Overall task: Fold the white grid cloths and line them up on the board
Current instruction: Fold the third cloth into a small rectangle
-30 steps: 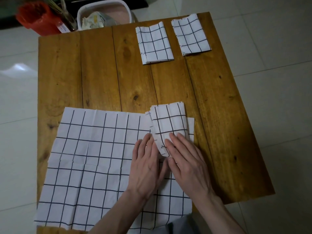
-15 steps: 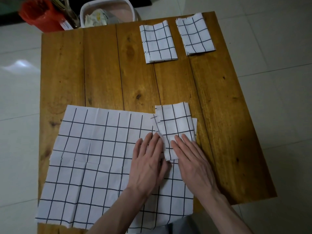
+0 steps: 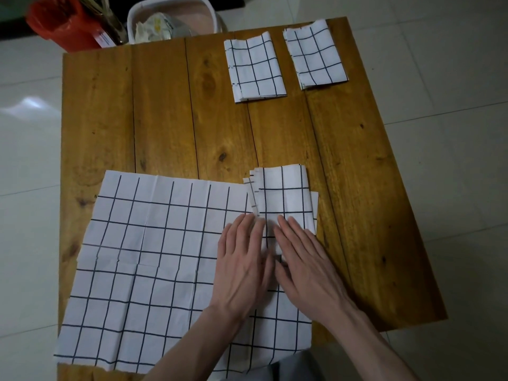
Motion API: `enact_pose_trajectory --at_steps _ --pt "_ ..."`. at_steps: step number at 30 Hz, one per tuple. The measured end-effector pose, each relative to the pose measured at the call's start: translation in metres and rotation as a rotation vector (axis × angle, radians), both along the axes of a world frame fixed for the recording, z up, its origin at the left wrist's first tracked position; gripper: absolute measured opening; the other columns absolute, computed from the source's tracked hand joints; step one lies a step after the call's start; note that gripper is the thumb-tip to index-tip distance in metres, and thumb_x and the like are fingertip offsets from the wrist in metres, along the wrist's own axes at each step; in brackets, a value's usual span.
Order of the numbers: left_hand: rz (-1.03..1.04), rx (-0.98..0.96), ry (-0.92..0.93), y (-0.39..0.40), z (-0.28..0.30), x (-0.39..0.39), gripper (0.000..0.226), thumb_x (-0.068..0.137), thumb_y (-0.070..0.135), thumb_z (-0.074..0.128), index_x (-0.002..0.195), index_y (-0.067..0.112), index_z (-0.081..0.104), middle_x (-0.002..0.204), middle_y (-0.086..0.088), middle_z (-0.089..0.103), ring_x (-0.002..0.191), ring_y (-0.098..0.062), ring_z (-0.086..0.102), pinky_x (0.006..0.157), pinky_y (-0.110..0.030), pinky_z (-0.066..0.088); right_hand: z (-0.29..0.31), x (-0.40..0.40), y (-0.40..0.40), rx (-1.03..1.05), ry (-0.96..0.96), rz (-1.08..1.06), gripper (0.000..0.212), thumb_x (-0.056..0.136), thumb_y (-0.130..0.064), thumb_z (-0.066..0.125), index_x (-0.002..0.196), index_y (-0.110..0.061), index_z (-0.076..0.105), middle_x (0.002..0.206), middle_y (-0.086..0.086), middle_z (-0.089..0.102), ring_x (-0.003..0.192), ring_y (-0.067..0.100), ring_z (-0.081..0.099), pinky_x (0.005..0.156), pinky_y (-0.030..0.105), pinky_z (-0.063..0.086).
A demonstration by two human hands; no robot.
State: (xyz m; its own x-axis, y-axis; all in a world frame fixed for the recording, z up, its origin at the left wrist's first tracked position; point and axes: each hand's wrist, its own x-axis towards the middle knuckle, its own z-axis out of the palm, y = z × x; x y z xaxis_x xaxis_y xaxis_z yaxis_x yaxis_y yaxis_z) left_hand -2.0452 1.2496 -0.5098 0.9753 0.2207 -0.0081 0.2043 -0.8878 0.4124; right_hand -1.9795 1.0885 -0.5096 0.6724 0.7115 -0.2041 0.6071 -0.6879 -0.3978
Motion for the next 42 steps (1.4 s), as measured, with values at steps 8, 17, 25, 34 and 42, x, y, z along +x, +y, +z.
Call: enact_pose_trajectory --at_steps 8,17,25,34,42 --pt "-0.104 0.137 0.058 -0.005 -0.009 -0.012 0.055 0.101 0.018 0.054 0.155 0.016 0.045 0.16 -0.015 0.041 0.152 -0.035 0.034 0.124 -0.052 0.024 0.011 0.031 -0.004 0.239 0.004 -0.323 0.044 0.109 -0.022 0.032 0.15 -0.019 0.048 0.158 -0.004 0.046 0.147 0.006 0.036 0.12 0.031 0.034" --pt "-0.256 0.208 0.085 0.003 -0.002 -0.01 0.056 0.101 0.025 0.034 0.155 0.017 0.048 0.158 -0.014 0.047 0.149 -0.036 0.039 0.124 -0.052 0.019 0.01 0.115 0.007 0.015 -0.148 0.044 0.071 0.098 0.006 0.051 0.161 -0.022 0.034 0.171 -0.001 0.025 0.159 0.018 0.018 0.126 0.045 0.027" --pt "-0.129 0.231 0.139 0.011 0.004 -0.002 0.055 0.112 0.044 0.03 0.154 0.016 0.05 0.163 -0.016 0.042 0.156 -0.032 0.03 0.127 -0.054 0.018 0.011 0.127 -0.005 0.015 -0.152 -0.062 0.039 0.099 -0.021 0.063 0.138 -0.016 0.064 0.14 0.007 0.057 0.121 0.027 0.054 0.097 0.049 0.051" --pt "-0.05 0.219 0.119 0.008 0.002 0.009 0.066 0.11 0.05 0.032 0.163 0.01 0.032 0.169 -0.016 0.031 0.16 -0.03 0.02 0.129 -0.054 0.018 0.013 0.057 -0.025 -0.121 -0.154 -0.243 0.056 0.102 -0.045 0.05 0.152 -0.022 0.05 0.116 0.003 0.055 0.103 0.019 0.052 0.082 0.036 0.052" --pt "-0.174 0.223 0.094 -0.009 -0.006 -0.013 0.062 0.111 0.043 0.032 0.161 0.008 0.035 0.166 -0.016 0.037 0.157 -0.03 0.03 0.126 -0.047 0.021 0.012 0.021 -0.015 0.033 -0.243 -0.255 0.049 0.109 -0.021 0.043 0.157 -0.014 0.042 0.159 0.007 0.044 0.146 0.023 0.044 0.112 0.039 0.045"
